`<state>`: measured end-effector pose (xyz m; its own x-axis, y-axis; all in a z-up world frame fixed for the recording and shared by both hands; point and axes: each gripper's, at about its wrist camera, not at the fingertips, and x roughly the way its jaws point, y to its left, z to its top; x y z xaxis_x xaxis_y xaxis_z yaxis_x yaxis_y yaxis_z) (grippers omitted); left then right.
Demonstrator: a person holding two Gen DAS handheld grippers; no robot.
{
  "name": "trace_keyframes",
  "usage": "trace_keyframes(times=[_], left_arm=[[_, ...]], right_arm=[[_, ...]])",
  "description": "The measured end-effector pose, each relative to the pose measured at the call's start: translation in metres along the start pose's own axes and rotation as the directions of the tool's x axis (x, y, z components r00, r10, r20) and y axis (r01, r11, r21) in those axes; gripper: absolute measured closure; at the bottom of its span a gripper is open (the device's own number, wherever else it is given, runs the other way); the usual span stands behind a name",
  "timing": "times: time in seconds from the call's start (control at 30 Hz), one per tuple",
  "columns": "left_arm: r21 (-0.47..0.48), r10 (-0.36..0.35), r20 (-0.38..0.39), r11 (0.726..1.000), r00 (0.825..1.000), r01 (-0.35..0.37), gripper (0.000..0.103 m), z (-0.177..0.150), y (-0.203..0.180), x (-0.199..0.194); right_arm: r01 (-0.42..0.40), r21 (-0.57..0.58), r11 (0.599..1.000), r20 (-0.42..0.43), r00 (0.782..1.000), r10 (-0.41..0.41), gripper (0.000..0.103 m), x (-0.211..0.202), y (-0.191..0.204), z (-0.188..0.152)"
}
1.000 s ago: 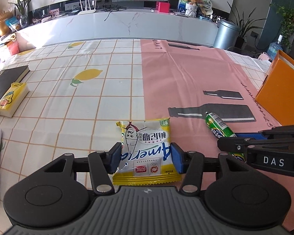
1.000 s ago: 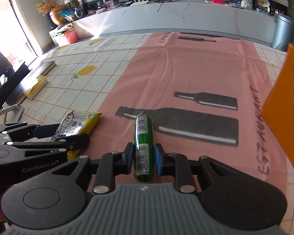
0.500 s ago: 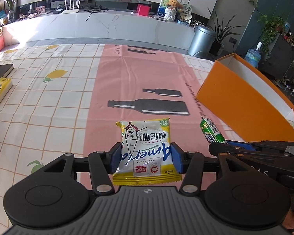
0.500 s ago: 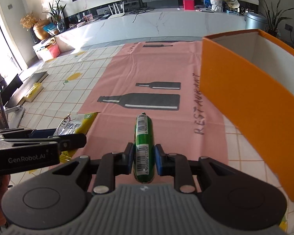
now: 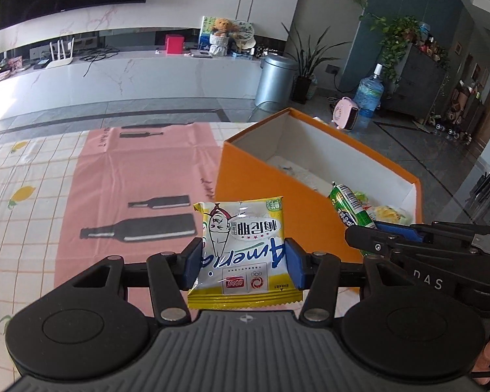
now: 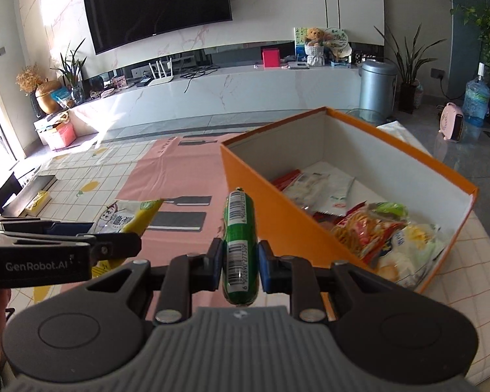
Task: Organize snacks
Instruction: 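Lift both snacks and carry them over the orange box, then lower both snacks into the orange box and open both tools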
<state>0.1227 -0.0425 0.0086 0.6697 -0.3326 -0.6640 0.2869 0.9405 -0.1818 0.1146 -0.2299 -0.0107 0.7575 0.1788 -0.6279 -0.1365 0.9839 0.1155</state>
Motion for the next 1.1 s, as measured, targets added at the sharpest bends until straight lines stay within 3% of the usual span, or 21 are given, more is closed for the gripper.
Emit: trace_keyframes(times=[0.13,0.4,0.73,1.1], left_arm=[[0.054,-0.044,0.024,0.998,0.999,0.043,0.043,0.028,-0.029,0.01],[0.166,-0.095,0.023,0.982,0.995,0.09,0.043,0.074,-0.077,0.05],[0.243,-0.089,-0.123,0.963,0.988,0.117,0.043,0.084,-0.107,0.138],[0.313,-0.028,-0.286,0.942,0.958,0.12,0.043,0.067,-0.111,0.209]], right_arm=[[0.051,-0.015,0.999,0.017,0.999,-0.051,0.084,-0.006,-0.029,0.019],[0.133,0.022,0.991,-0.03,0.991,-0.132,0.084,0.002,-0.093,0.046],[0.195,-0.03,0.98,-0.147,0.969,-0.197,0.084,0.057,-0.135,0.056],[0.232,-0.155,0.96,-0.279,0.922,-0.267,0.084,0.122,-0.156,0.049]])
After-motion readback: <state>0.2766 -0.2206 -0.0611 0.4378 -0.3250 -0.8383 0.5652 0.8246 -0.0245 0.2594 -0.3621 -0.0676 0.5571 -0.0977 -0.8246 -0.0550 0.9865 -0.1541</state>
